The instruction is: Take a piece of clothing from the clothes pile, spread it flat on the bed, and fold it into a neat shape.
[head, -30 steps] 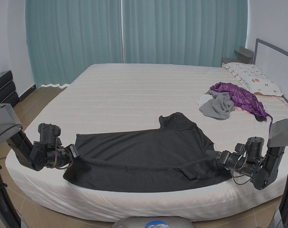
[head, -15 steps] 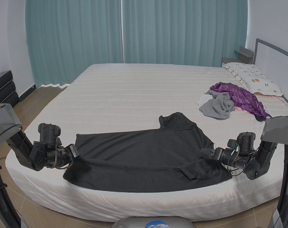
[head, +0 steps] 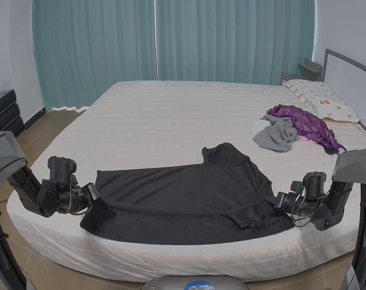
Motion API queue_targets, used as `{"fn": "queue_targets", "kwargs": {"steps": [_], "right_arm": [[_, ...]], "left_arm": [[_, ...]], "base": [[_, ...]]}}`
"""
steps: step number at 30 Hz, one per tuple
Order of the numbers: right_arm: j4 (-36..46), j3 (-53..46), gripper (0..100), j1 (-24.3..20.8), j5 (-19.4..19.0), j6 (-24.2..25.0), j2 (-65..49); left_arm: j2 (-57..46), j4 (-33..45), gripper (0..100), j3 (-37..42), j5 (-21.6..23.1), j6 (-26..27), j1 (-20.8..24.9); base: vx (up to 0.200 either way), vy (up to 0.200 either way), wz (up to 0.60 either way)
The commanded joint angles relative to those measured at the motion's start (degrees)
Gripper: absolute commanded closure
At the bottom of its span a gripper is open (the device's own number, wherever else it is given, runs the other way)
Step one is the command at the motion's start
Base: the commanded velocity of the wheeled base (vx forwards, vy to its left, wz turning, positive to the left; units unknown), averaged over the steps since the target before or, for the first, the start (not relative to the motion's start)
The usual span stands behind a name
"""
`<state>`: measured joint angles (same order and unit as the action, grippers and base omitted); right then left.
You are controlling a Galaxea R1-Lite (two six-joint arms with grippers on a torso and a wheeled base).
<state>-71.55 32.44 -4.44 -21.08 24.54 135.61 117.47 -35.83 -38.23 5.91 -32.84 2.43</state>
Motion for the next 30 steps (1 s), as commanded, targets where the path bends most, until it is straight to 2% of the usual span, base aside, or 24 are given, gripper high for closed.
{"fn": "queue_targets", "kwargs": {"steps": [1, 14, 22, 24, 26, 30], "right_arm": [[-0.79, -1.06, 100, 0.66, -0.1, -0.11, -0.7], [-5.09, -9.06, 100, 1.19, -2.3, 0.86, -7.64], [-13.8, -18.2, 100, 1.27, -2.3, 3.85, -11.42], [-13.8, -18.2, 100, 1.27, -2.3, 3.85, -11.42], [-18.19, -22.33, 100, 1.27, -2.3, 4.11, -11.86], [-18.28, -24.0, 100, 1.62, -2.48, 4.46, -13.97]], "left_arm": [[-0.75, 0.06, 100, 0.61, -0.11, 0.06, -0.05], [-6.29, 0.94, 100, 4.04, -0.11, 0.06, -0.4], [-9.45, 1.64, 100, 8.08, -0.38, 0.23, -2.34], [-9.45, 1.64, 100, 8.08, -0.38, 0.23, -2.34], [-10.33, 1.55, 100, 10.02, -0.29, 0.32, -2.43], [-12.35, 1.55, 100, 11.07, -0.29, 0.32, -2.69]], "base": [[0.0, 0.0, 0.0], [0.0, 0.0, 0.0], [0.0, 0.0, 0.0], [0.0, 0.0, 0.0], [0.0, 0.0, 0.0], [0.0, 0.0, 0.0]]}}
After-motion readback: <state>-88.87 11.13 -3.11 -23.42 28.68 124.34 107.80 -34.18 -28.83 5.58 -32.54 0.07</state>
